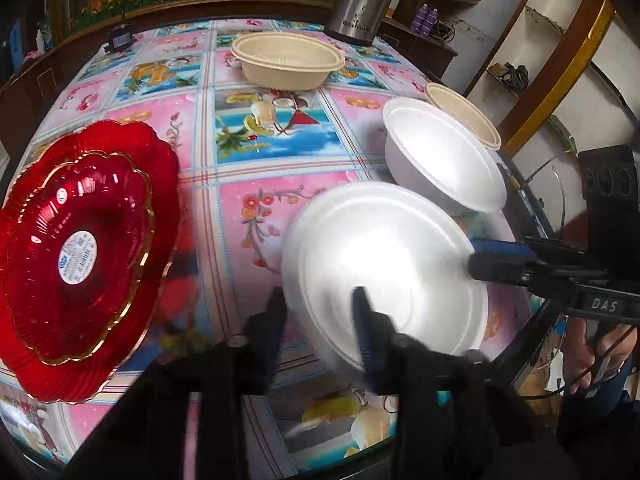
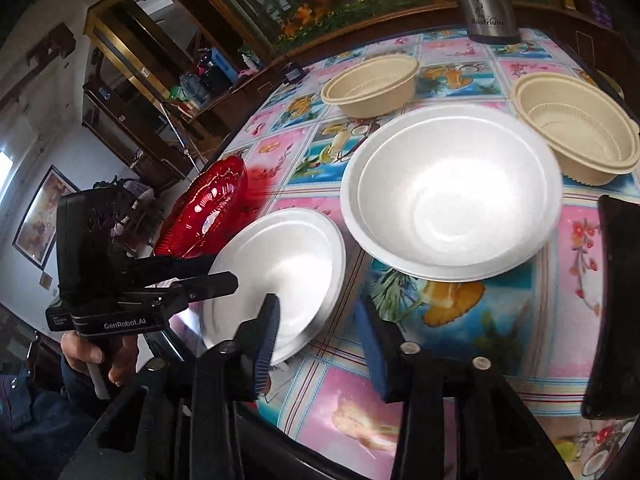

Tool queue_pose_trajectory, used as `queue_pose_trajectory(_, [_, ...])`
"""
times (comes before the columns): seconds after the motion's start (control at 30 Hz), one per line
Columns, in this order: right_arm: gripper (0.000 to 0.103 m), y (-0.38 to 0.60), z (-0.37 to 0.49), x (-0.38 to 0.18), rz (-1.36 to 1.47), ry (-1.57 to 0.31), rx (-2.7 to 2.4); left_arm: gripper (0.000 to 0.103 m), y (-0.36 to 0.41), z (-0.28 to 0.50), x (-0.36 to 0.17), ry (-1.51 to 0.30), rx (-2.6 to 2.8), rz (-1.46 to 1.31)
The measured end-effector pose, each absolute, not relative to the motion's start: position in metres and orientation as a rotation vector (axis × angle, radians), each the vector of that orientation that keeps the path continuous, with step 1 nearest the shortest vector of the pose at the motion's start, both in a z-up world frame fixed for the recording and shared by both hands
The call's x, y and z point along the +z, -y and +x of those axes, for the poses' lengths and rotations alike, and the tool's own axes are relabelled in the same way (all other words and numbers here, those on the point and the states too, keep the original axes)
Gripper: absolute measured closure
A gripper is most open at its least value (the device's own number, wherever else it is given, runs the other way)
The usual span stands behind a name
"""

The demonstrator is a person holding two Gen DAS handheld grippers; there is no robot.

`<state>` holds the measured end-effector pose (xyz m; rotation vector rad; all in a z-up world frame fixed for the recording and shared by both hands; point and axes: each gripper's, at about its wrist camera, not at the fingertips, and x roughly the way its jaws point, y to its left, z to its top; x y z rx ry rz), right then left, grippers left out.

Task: Organize plates and bowls
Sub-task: 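Grasp the white foam plate rim with the left gripper and lift it, then lower the white plate onto the red plate stack and open the left gripper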

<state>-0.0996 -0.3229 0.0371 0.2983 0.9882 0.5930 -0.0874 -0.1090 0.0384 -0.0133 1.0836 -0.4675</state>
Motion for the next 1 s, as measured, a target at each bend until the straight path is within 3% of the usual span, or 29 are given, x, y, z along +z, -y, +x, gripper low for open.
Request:
queue_pose_trajectory(0.03, [0.079, 0.319, -0.098, 0.034, 0.298, -0.996, 0.587, 0.08, 0.111, -0.088, 0.038, -1.076, -0.459, 0.001])
queue_pose_trajectory(0.1, [0.085, 0.317, -0.099, 0.032, 0.287, -0.991, 0.556, 0.082, 0.11, -0.09, 0.039, -1.064, -0.45, 0.009])
queue_pose_trajectory(0.2, [0.089, 0.321, -0.101, 0.035, 0.312, -0.977, 0.554, 0.082, 0.108, -0.091, 0.044, -1.049, -0.459, 0.002])
queue_pose_trajectory(0.53, [0.089, 0.313, -0.102, 0.061, 0.315, -0.929, 0.574, 0.082, 0.092, -0.095, 0.064, -0.992, -0.436, -0.012])
queue_pose_trajectory(1.0, [0.089, 0.212, -0.069, 0.109, 0.214, -0.835, 0.698, 0.075, -0.018, -0.086, 0.104, -0.861, -0.237, -0.17])
